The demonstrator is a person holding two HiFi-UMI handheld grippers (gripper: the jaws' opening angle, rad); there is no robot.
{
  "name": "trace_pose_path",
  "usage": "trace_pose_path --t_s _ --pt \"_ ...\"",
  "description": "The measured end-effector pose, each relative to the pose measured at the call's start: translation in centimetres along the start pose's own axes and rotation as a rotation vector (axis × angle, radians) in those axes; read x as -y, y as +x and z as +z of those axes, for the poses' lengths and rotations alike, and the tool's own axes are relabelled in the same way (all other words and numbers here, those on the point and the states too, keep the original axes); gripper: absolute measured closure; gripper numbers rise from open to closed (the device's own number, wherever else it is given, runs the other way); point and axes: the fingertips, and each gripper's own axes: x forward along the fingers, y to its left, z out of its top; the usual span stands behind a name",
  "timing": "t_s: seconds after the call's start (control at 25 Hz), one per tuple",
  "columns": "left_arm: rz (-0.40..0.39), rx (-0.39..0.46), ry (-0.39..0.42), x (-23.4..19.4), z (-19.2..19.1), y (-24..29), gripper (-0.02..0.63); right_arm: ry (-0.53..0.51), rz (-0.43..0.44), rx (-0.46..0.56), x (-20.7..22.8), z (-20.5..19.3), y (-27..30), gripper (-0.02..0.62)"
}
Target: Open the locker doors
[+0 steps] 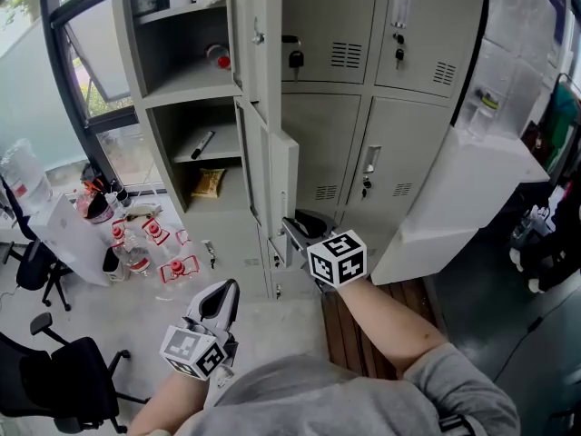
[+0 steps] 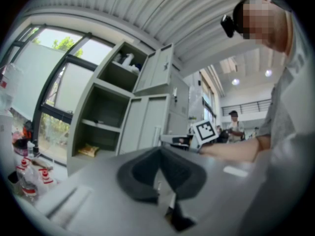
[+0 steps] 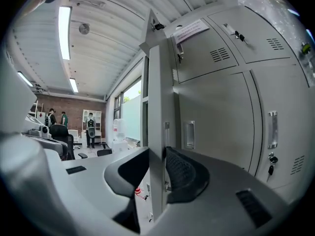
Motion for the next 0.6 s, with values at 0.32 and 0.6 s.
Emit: trace_pose_path --t_s 0.32,0.6 --pt "0.035 0.001 -0.015 -0.9 -0.5 -1.5 0.601 0.032 0.019 0.017 -2.7 -2.3 -4.3 0.463" --pt "0.031 -0.009 -0.039 -1.2 -1.8 -2.1 0.601 0.111 0.211 -0.075 -9.8 -10.6 -9.3 0.496"
